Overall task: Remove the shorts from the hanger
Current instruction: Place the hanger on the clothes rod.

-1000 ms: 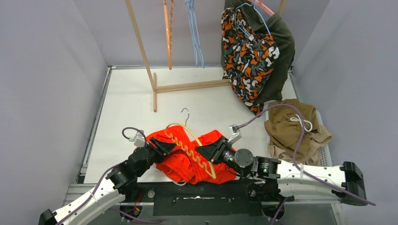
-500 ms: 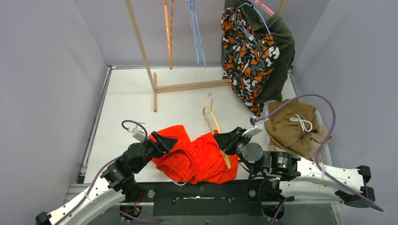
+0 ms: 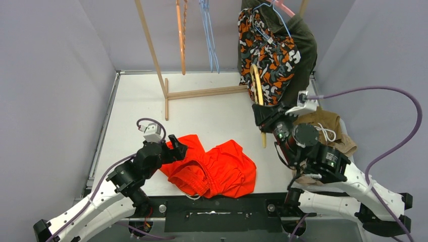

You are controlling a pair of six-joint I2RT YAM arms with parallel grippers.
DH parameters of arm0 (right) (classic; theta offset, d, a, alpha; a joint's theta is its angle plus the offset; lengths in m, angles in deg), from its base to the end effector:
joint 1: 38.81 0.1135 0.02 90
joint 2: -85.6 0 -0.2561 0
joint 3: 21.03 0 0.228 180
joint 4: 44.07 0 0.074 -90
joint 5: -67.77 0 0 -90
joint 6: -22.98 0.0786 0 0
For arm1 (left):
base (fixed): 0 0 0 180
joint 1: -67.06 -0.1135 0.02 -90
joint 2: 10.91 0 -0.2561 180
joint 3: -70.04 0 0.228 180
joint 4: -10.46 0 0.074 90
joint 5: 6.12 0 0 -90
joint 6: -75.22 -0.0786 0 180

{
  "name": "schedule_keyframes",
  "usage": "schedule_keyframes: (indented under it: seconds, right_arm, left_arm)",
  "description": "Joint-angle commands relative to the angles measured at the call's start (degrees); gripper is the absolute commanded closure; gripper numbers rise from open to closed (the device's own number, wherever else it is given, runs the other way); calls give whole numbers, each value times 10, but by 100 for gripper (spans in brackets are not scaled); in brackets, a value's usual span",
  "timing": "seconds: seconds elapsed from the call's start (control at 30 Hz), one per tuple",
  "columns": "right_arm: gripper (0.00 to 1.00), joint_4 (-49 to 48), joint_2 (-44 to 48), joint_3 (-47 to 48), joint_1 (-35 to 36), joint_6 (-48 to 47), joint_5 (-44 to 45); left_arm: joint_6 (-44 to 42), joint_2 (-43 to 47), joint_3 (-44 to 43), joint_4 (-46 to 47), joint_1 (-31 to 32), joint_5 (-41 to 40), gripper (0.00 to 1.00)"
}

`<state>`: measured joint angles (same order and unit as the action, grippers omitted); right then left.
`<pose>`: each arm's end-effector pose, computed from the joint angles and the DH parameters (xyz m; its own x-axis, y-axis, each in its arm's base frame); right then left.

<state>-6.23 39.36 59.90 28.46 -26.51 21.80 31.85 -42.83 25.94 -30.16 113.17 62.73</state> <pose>0.1125 0.1271 0.4211 -0.2727 0.5577 -0.7840 -0.2865 0.7308 0.6196 0.1279 -0.0921 0.2269 -0.5554 -0.4005 -0.7287 0.0705 0.8505 -0.5212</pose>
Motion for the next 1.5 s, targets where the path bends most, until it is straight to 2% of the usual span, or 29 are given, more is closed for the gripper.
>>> schedule_keyframes:
  seconds: [0.0,0.1,0.17,0.33,0.43,0.67,0.77,0.87,0.97,1.3,1.47]
  right_arm:
    - [100,-19,-76,66,-165,-69,-203]
    - [100,-34,-138,110,-311,-65,-409]
    - [100,-50,-176,139,-359,-64,-492]
    - [100,-56,-241,228,-382,-69,-557]
    - [100,-73,-257,251,-395,-47,-583]
    - [100,-74,-277,307,-403,-14,-579]
    - [100,-73,-242,274,-402,24,-532]
    - [100,-99,-230,270,-403,22,-547]
    - [100,-81,-262,325,-403,7,-559]
    - [100,-135,-335,402,-404,-6,-569]
    - [100,-131,-379,469,-406,-12,-571]
  left_arm:
    - [-81,-50,-63,-13,-13,-31,13]
    - [-118,-72,-86,-6,-74,23,10]
    - [-145,-81,-105,-5,-140,76,10]
    - [-185,-95,-91,19,-369,282,10]
    - [-189,-100,-69,39,-454,373,10]
    - [-192,-57,-31,69,-451,359,10]
    - [-197,-54,-33,65,-447,339,10]
    - [-197,-56,-31,70,-447,333,10]
    - [-196,-60,-28,74,-447,336,10]
    - [-197,-59,-25,77,-448,331,10]
    - [-197,-62,-23,81,-449,337,10]
